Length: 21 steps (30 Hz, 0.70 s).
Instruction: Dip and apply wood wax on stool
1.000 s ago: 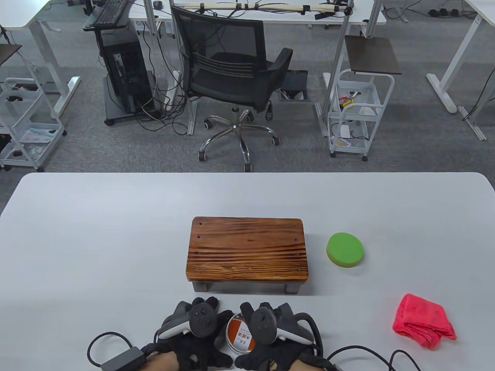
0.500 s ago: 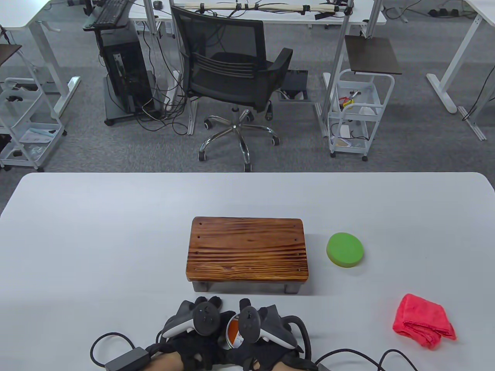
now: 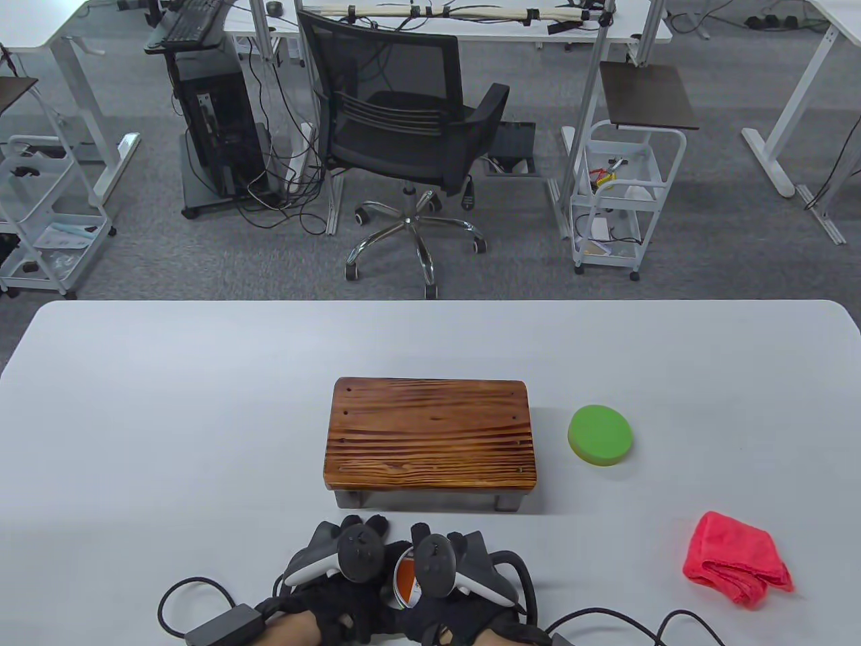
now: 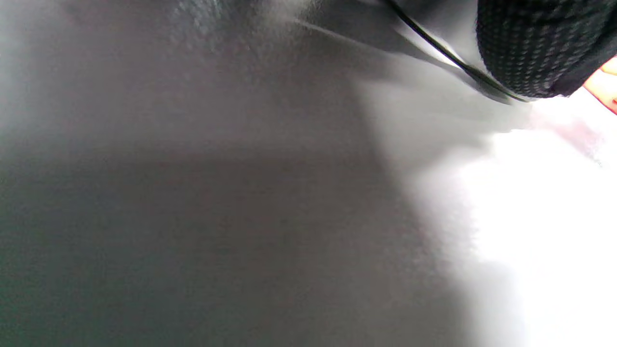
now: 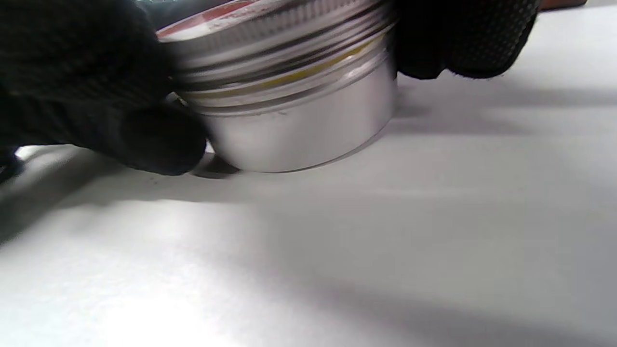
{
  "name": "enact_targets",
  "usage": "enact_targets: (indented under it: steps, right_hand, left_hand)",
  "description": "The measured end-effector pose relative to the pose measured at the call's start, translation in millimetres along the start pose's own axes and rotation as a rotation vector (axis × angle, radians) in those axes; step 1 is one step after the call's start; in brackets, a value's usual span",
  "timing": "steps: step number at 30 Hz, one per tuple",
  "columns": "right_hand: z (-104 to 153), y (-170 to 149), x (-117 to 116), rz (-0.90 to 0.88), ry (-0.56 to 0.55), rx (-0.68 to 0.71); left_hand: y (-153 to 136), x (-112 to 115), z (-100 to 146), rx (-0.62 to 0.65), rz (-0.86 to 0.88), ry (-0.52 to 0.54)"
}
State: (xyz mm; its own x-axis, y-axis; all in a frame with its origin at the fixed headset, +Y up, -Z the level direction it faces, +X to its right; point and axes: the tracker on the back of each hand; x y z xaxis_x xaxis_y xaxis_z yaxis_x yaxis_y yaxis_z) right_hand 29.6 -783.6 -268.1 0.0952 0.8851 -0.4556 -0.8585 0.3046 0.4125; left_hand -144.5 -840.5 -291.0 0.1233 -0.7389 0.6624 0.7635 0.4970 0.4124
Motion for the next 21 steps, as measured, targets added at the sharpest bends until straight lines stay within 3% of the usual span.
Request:
enact_targets:
  steps: [6, 10, 21]
  right_hand:
    - [1.4, -3.6, 0.1, -0.039, 0.032, -0.072]
    - [0.1, 0.5, -1.8, 0.028, 0.008, -0.125]
    - [-2.7, 4.3, -2.9, 0.010, -0.056, -0.092]
  left_hand:
    - [-0.5, 0.1, 0.4, 0.006, 0.007, -0.009]
    - [-0.2, 0.7, 0.1, -0.003, -0.008, -0.009]
    - [-0.6, 0.5, 0.0, -0.006, -0.002, -0.005]
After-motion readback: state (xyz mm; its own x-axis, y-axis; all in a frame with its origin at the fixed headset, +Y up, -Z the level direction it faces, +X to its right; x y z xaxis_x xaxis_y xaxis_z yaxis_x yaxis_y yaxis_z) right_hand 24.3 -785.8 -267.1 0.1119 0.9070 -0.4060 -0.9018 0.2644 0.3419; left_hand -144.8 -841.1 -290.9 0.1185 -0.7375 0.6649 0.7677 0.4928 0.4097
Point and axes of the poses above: the tracker on the back of each hand, its own y axis roughly to the thumb side, its own z axis roughly from the fingertips to the wrist, x = y × z, and after that the axes turned 9 degrees about x, right-handed
